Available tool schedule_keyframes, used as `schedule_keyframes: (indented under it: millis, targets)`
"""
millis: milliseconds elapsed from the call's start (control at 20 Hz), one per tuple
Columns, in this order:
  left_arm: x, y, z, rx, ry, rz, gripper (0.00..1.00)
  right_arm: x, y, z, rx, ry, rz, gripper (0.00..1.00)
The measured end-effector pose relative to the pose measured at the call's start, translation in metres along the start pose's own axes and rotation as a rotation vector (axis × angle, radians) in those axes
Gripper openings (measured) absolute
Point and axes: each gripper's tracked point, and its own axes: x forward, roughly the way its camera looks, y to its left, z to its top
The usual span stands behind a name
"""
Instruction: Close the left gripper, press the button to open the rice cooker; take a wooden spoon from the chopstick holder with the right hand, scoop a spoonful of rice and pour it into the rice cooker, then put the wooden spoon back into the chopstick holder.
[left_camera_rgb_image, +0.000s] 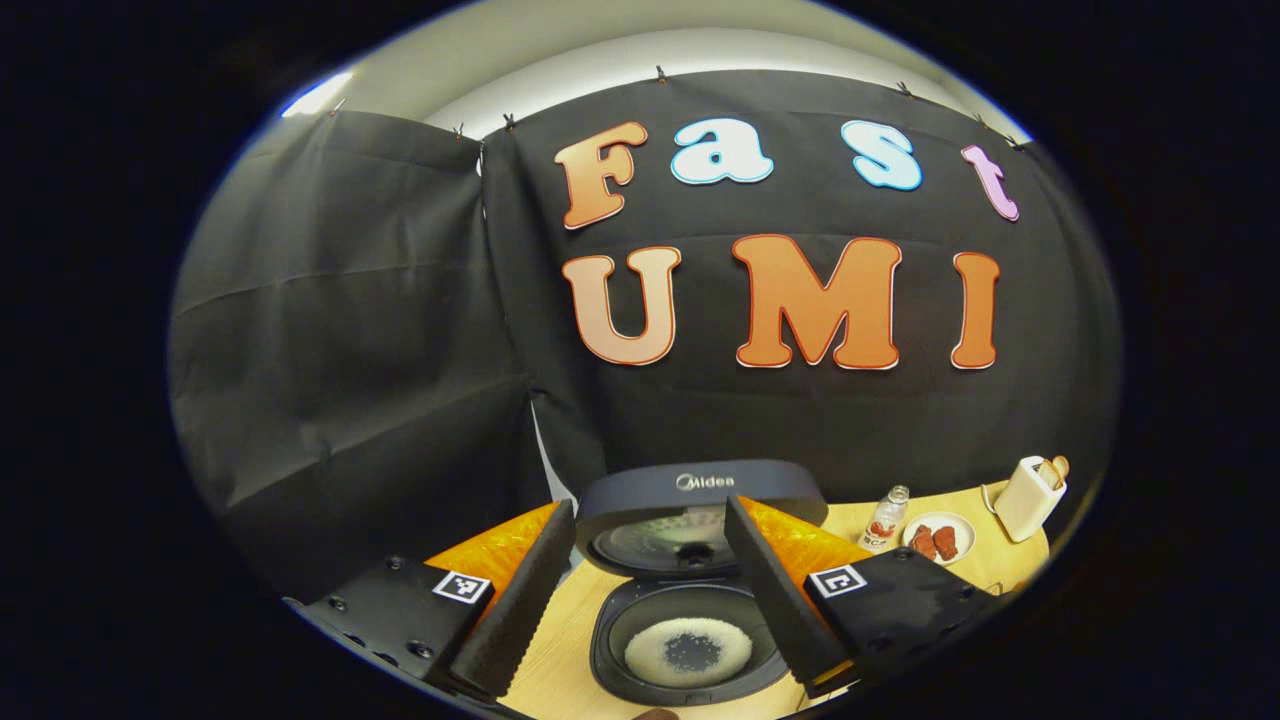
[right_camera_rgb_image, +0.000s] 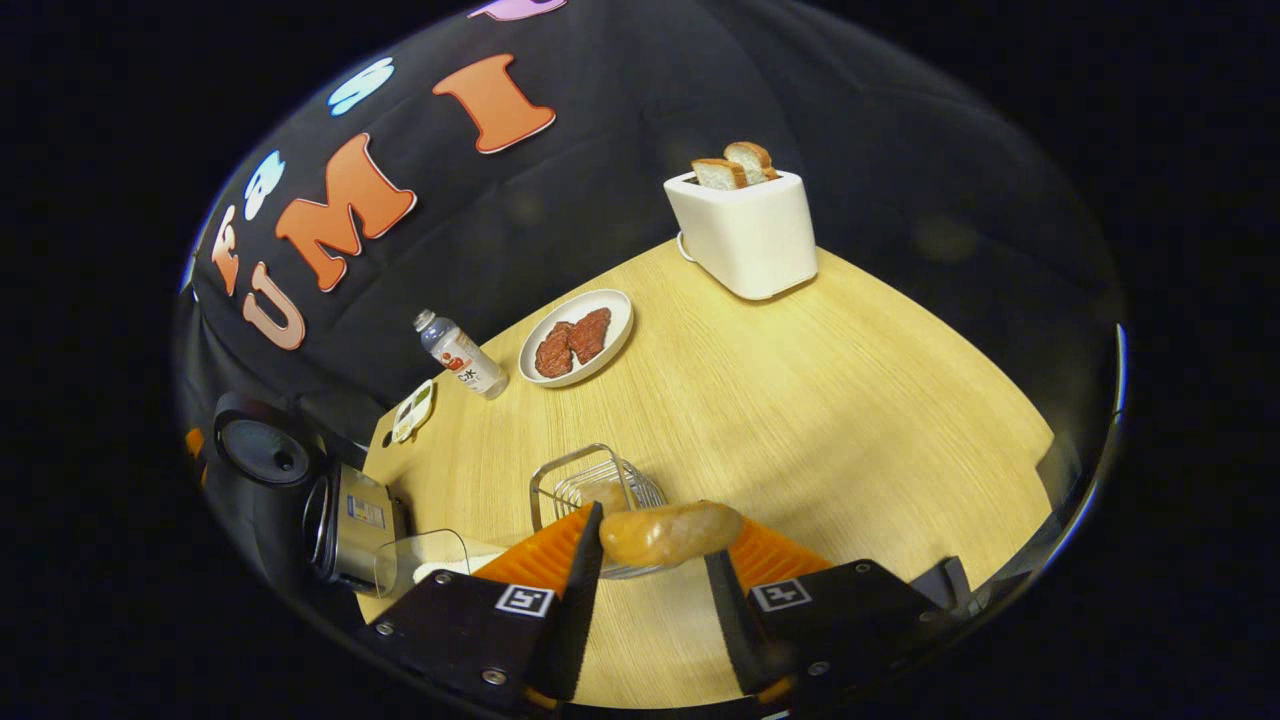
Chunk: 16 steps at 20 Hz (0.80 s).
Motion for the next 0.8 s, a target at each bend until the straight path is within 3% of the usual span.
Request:
schedule_keyframes:
  millis: [50,200,250,300,350,400,450,500,600,650,800]
  targets:
    - [0.01,0.0,0.007,0.0,-0.012,0.003,1.0,-0.007,-0.003,0.002,-0.013,-0.01,-0.011,0.7]
    - [0.038,-0.008,0.021,-0.019,-0.019,-0.019,1.0,-0.03,-0.014,0.01,-0.073,-0.059,-0.057,0.76]
    - [0.05,-0.009,0.032,-0.047,-0.043,-0.03,0.93,-0.035,-0.017,0.017,-0.093,-0.078,-0.074,0.72]
    - [0.06,-0.014,0.039,-0.071,-0.041,-0.044,1.0,-0.041,-0.019,0.022,-0.11,-0.095,-0.086,0.8]
    - [0.071,-0.019,0.041,-0.087,-0.024,-0.055,0.99,-0.046,-0.02,0.029,-0.119,-0.112,-0.099,0.81]
    - [0.082,-0.024,0.034,-0.095,0.016,-0.069,1.0,-0.052,-0.021,0.036,-0.123,-0.131,-0.106,0.82]
    - [0.093,-0.031,0.023,-0.098,0.064,-0.082,0.93,-0.057,-0.02,0.043,-0.126,-0.152,-0.107,0.82]
    - [0.102,-0.037,0.012,-0.098,0.117,-0.093,0.98,-0.063,-0.019,0.048,-0.128,-0.17,-0.107,0.82]
    - [0.114,-0.043,-0.007,-0.08,0.197,-0.093,0.93,-0.068,-0.017,0.053,-0.138,-0.19,-0.105,0.82]
    - [0.119,-0.042,-0.02,-0.064,0.247,-0.086,1.0,-0.068,-0.017,0.052,-0.145,-0.183,-0.109,0.82]
    - [0.115,-0.047,-0.035,-0.039,0.36,-0.111,0.94,-0.07,-0.016,0.049,-0.168,-0.174,-0.116,0.82]
